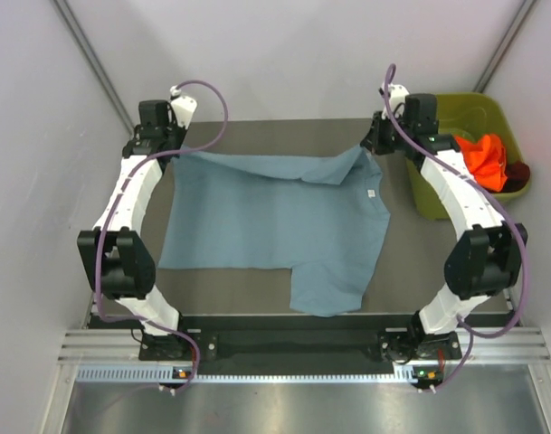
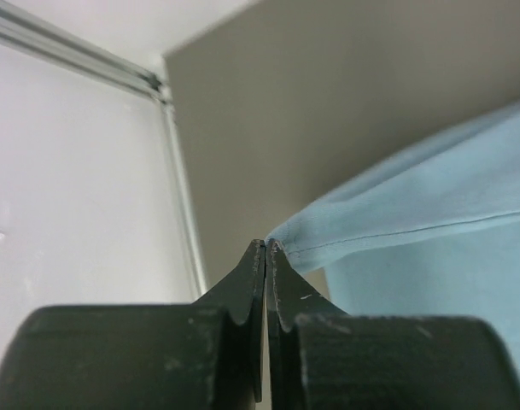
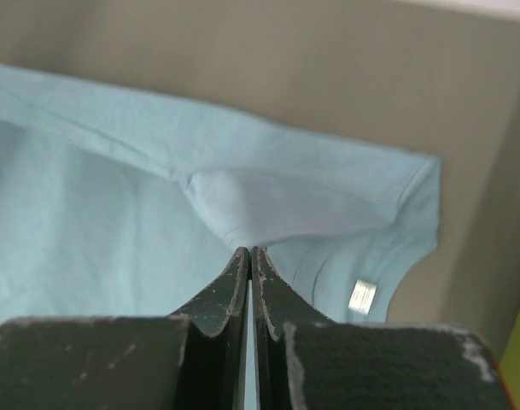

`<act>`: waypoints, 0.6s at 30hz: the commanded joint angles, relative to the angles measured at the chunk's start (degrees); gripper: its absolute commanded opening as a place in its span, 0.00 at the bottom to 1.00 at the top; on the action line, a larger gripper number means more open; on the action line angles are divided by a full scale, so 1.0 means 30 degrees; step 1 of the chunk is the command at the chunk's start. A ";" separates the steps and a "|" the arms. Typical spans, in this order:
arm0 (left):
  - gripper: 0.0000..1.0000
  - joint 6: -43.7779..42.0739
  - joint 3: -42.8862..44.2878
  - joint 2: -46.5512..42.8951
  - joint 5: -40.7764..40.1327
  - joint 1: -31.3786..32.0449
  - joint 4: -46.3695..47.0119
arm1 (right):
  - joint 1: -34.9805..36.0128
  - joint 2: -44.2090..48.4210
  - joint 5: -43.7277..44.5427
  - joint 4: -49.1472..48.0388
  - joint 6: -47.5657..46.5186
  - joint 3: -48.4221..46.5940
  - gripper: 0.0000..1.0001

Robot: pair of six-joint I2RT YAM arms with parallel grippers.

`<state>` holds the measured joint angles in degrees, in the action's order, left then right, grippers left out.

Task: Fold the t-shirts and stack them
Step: Fold the tshirt

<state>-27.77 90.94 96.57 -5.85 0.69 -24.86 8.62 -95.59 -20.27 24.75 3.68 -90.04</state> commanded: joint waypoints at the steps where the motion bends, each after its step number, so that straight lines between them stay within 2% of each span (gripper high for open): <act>1: 0.00 0.0583 -0.1624 -0.1076 0.0923 -0.0083 -0.1088 | 0.0348 0.2212 -0.0215 0.0040 0.0120 0.1298 0.00; 8: 0.00 0.0907 -0.3182 -0.2278 0.0895 -0.0083 -0.1469 | 0.0319 0.4294 -0.0098 0.0187 0.0208 0.3148 0.00; 13: 0.00 0.1023 -0.3739 -0.2338 0.0602 -0.0083 -0.1613 | 0.0319 0.4676 -0.0069 0.0479 0.0353 0.3468 0.00; 18: 0.00 0.1609 -0.4266 -0.2280 0.0455 -0.0112 -0.1820 | 0.0348 0.5145 -0.0332 0.0216 0.0559 0.5401 0.00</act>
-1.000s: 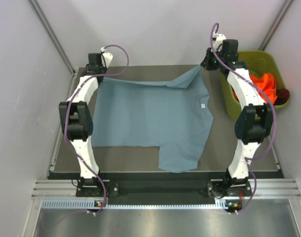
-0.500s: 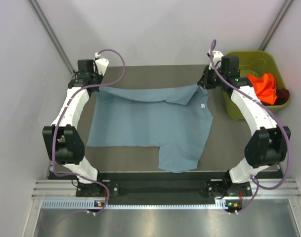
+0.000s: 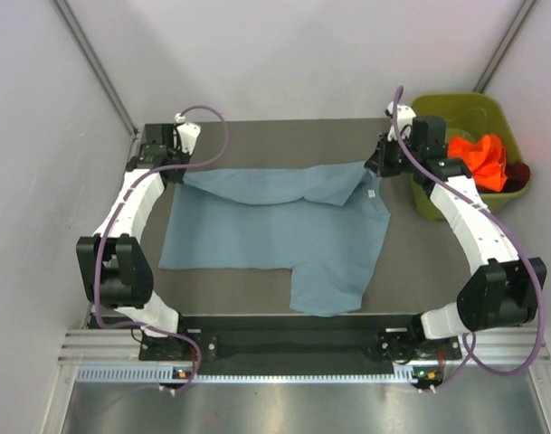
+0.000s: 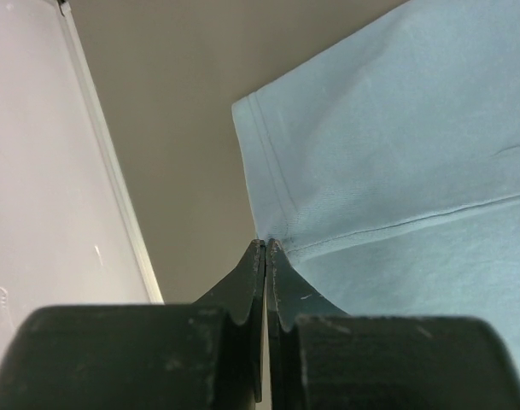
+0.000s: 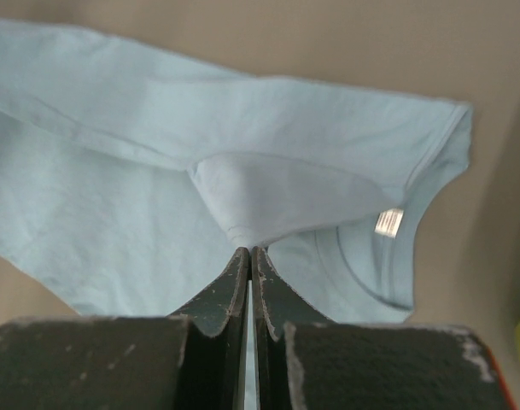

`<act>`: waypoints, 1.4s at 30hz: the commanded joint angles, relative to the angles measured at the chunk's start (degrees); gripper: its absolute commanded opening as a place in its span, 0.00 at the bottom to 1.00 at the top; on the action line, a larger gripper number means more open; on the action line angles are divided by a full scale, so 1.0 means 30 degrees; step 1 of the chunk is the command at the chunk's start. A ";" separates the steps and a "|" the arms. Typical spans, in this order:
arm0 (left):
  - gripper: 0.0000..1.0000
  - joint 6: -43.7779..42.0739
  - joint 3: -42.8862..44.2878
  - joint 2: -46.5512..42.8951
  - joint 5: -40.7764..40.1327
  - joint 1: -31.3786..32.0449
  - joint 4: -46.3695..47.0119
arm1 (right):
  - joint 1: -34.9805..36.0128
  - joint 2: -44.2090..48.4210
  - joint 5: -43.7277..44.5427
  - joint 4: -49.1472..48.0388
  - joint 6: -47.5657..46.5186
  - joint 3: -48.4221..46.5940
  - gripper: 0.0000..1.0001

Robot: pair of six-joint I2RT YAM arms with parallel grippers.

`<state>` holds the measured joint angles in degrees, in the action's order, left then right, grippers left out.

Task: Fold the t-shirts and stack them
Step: Fold the tshirt

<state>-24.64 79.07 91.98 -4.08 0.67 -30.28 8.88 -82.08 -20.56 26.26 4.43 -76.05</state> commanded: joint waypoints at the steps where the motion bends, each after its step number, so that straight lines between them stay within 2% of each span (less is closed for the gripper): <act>1: 0.00 0.0742 -0.0485 -0.0692 -0.0222 -0.0076 -0.0071 | 0.0261 0.0671 -0.0209 -0.0403 0.0254 0.0944 0.00; 15: 0.00 0.1563 -0.0576 0.2002 -0.2975 -0.0661 -0.1007 | 0.0056 -0.0558 0.0670 -0.0667 -0.0625 0.2117 0.00; 19: 0.00 0.1914 0.0243 0.3145 -0.2978 -0.0779 -0.2410 | 0.0056 -0.0793 0.0817 -0.0493 -0.0978 0.2527 0.00; 24: 0.00 0.2150 0.0393 0.3264 -0.2450 -0.0925 -0.2854 | 0.0085 -0.0676 0.0729 -0.0462 -0.0861 0.2821 0.00; 39: 0.00 0.3115 0.2178 0.5050 -0.3125 -0.1482 -0.4846 | 0.0056 -0.0588 0.0583 -0.0433 -0.0772 0.3026 0.00; 42: 0.12 0.3525 0.2645 0.5139 -0.3443 -0.1511 -0.5315 | 0.0056 -0.0354 0.0436 -0.0375 -0.0597 0.2910 0.00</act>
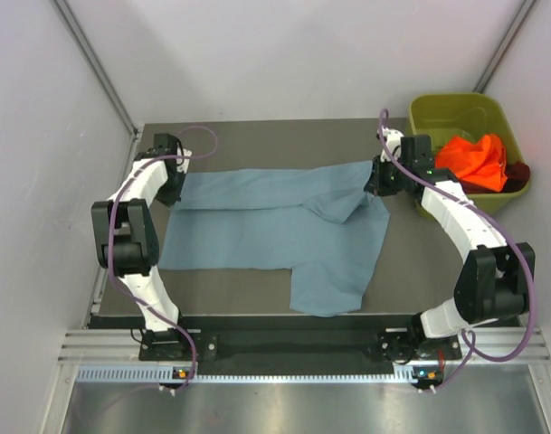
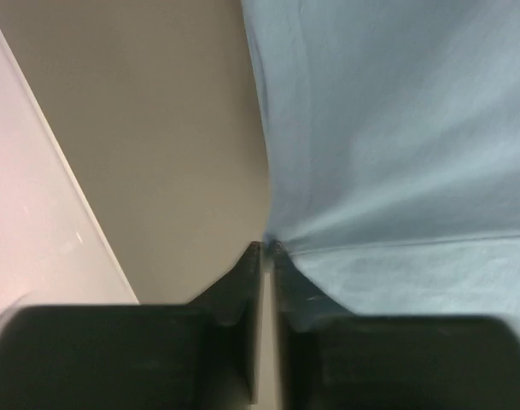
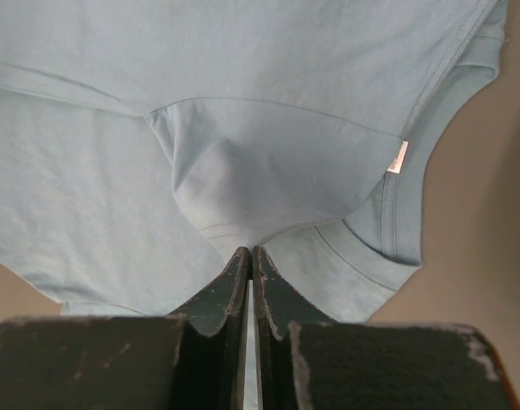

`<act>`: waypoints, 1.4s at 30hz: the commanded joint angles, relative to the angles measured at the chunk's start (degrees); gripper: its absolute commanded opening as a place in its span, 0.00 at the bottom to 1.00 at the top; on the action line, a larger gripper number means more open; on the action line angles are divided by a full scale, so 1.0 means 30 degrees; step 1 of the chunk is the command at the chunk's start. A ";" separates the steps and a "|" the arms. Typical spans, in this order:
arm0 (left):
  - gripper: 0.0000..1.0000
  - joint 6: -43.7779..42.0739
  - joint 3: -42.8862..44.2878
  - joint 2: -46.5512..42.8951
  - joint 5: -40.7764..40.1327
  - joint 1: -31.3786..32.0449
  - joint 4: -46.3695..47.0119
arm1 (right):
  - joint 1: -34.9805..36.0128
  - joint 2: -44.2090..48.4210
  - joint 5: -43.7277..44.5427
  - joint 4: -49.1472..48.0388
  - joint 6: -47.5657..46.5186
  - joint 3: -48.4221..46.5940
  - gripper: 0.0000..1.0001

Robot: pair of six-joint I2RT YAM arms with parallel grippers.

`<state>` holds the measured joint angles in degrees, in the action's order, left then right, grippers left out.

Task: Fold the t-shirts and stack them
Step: Fold the tshirt

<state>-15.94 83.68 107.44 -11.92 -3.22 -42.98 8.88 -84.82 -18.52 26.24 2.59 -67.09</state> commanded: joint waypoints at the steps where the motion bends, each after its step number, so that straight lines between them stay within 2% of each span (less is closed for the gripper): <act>1: 0.23 0.1091 0.1256 -0.0099 -0.0975 -0.0243 -0.1315 | 0.0027 0.0644 -0.0444 -0.0339 0.0161 -0.0252 0.04; 2: 0.45 0.1328 0.1460 -0.0216 -0.1093 -0.0273 -0.1491 | 0.0056 0.0848 -0.0504 -0.0280 0.0220 -0.0370 0.19; 3: 0.56 0.1534 0.1955 -0.0304 -0.1036 -0.0273 -0.1754 | 0.0056 0.0995 -0.0563 -0.0193 0.0279 -0.0516 0.35; 4: 0.58 0.1884 0.2221 -0.0682 -0.0919 -0.0302 -0.1902 | 0.0056 0.1171 -0.0622 -0.0134 0.0337 -0.0837 0.48; 5: 0.68 0.2090 0.2427 -0.0947 -0.0773 -0.0302 -0.2077 | 0.0027 0.1462 -0.0622 -0.0046 0.0338 -0.1014 0.60; 6: 0.69 0.2237 0.2864 -0.1210 -0.0569 -0.0302 -0.2137 | 0.0056 0.1610 -0.0564 0.0071 0.0367 -0.1190 0.64; 7: 0.70 0.2500 0.3130 -0.1503 0.0042 -0.0273 -0.2167 | 0.0056 0.1728 -0.0506 0.0159 0.0251 -0.1365 0.74; 8: 0.70 0.2705 0.3364 -0.2028 0.0368 -0.0302 -0.2196 | 0.0056 0.2019 -0.0302 0.0247 0.0163 -0.1657 0.78; 14: 0.61 0.4200 0.3953 -0.3001 0.6308 0.0135 -0.1464 | 0.0901 0.2112 -0.0153 0.0306 -0.0717 -0.2100 0.73; 16: 0.54 0.4435 0.3427 -0.2535 0.6988 0.0722 -0.1669 | 0.1342 0.1789 -0.0532 0.0131 -0.1651 -0.1838 0.71; 19: 0.54 0.4991 0.2344 -0.2065 0.8161 0.0899 -0.1436 | 0.2514 0.0882 -0.0621 0.0072 -0.2414 -0.1748 0.68; 23: 0.54 0.5285 0.1433 -0.0836 0.9773 0.0899 -0.1404 | 0.3394 -0.1281 -0.1470 0.0684 -0.2943 -0.2420 0.49; 28: 0.52 0.5696 0.0994 0.0542 0.8756 0.0899 -0.1288 | 0.3834 -0.3394 -0.1619 0.1213 -0.3527 -0.3444 0.48; 32: 0.52 0.5491 0.1841 0.1773 0.7843 0.0870 -0.2632 | 0.4536 -0.4771 -0.0449 0.2265 -0.4523 -0.3944 0.44; 35: 0.52 0.5491 0.1814 0.2038 0.7433 0.0870 -0.2460 | 0.5150 -0.5417 0.0197 0.2911 -0.5373 -0.4209 0.41; 42: 0.52 0.5754 0.2136 0.2566 0.6904 0.0870 -0.2431 | 0.6647 -0.6503 0.2188 0.4525 -0.6811 -0.4532 0.40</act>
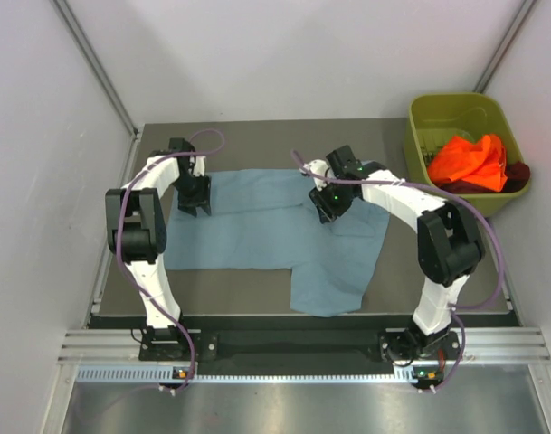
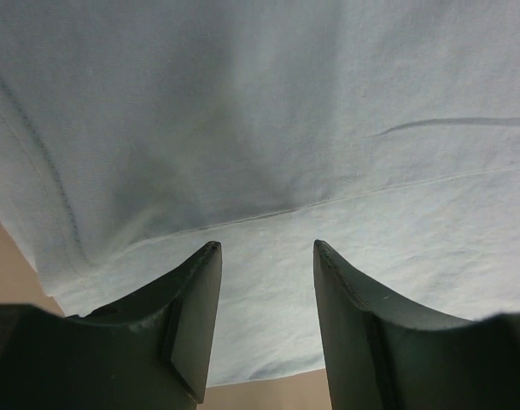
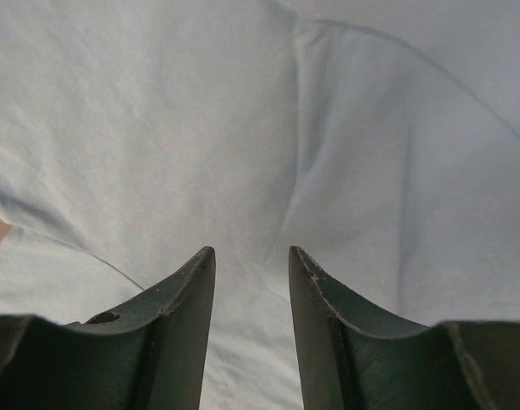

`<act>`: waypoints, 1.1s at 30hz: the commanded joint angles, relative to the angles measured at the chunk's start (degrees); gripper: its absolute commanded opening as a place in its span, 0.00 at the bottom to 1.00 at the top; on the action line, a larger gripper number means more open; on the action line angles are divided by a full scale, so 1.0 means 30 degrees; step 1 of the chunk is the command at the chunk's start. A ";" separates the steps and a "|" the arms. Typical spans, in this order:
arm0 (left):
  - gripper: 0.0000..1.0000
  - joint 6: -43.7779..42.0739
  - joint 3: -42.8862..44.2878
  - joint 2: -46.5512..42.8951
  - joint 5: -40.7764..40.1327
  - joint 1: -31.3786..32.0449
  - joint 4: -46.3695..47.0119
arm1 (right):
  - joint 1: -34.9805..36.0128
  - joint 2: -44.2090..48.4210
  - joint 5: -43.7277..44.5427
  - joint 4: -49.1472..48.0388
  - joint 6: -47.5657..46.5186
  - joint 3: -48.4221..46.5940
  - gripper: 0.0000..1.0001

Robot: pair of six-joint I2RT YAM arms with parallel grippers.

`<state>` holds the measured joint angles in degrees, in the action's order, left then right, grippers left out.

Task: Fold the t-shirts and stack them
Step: Fold the tshirt

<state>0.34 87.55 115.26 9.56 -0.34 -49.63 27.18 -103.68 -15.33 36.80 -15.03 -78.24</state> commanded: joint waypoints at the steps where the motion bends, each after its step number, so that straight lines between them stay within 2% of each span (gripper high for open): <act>1: 0.52 0.0356 0.0934 -0.0042 -0.0229 -0.0092 -0.0187 | 0.0608 -0.0158 0.1533 0.0832 -0.0938 -0.0613 0.40; 7: 0.52 0.0326 0.1198 -0.0100 -0.0492 -0.0092 -0.0274 | 0.1018 -0.0333 0.4110 0.0333 -0.0851 -0.0231 0.40; 13: 0.52 0.0297 0.0819 0.0016 -0.0667 -0.0092 -0.0216 | 0.1223 -0.0801 0.5429 -0.0107 -0.0909 -0.0346 0.40; 33: 0.52 0.0590 0.1139 0.0690 -0.1078 -0.0122 -0.0011 | 0.1751 -0.0977 0.4554 0.0742 -0.0850 -0.0758 0.40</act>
<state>1.39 89.25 116.97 6.35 -0.34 -49.71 31.20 -107.55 -1.26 38.81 -16.99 -78.54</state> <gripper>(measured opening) 0.517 0.403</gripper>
